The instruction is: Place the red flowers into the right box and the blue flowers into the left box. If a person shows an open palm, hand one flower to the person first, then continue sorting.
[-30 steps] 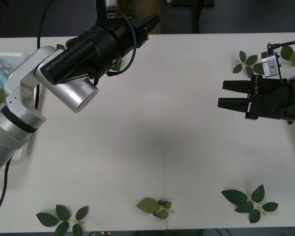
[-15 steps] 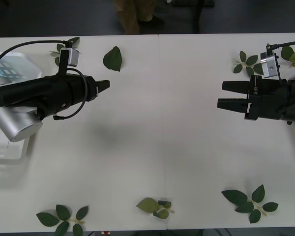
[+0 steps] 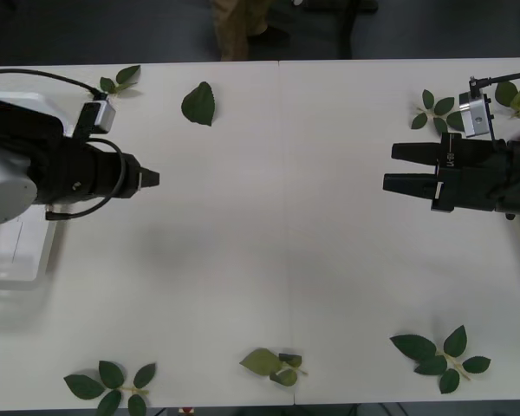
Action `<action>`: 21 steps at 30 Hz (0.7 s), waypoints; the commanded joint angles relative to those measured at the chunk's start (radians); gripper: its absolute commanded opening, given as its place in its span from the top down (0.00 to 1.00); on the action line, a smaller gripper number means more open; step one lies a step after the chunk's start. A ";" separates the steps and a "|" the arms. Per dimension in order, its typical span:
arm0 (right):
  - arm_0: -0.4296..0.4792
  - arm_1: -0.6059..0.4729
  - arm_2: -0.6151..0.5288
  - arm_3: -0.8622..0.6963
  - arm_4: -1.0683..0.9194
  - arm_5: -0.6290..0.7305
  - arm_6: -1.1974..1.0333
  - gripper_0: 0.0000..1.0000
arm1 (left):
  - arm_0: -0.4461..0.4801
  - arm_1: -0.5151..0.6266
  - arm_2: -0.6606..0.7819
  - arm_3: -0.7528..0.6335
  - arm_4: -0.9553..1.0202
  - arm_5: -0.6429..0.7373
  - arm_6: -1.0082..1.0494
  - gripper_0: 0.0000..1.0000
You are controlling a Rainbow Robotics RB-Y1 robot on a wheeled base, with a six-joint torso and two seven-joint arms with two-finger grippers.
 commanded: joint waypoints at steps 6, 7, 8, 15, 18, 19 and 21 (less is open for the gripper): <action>-0.026 -0.042 0.003 -0.022 -0.010 0.002 0.031 0.23 | 0.042 -0.319 0.539 0.164 0.143 0.587 -0.718 0.00; -0.026 -0.042 0.003 -0.022 -0.010 0.002 0.031 0.23 | 0.042 -0.348 0.580 0.218 0.186 0.580 -0.871 0.00; -0.026 -0.042 0.003 -0.022 -0.010 0.002 0.031 0.23 | 0.042 -0.363 0.599 0.247 0.211 0.573 -0.950 0.00; -0.026 -0.042 0.003 -0.022 -0.010 0.002 0.031 0.23 | 0.040 -0.509 0.631 0.641 0.705 0.519 -1.681 0.00; -0.026 -0.042 0.003 -0.022 -0.010 0.002 0.031 0.23 | 0.040 -0.560 0.589 0.675 0.800 0.524 -1.826 0.00; -0.026 -0.042 0.003 -0.022 -0.010 0.002 0.031 0.23 | 0.040 -0.577 0.577 0.675 0.826 0.524 -1.836 0.00; -0.026 -0.042 0.003 -0.022 -0.010 0.002 0.031 0.22 | 0.040 -0.603 0.569 0.667 0.852 0.524 -1.836 0.00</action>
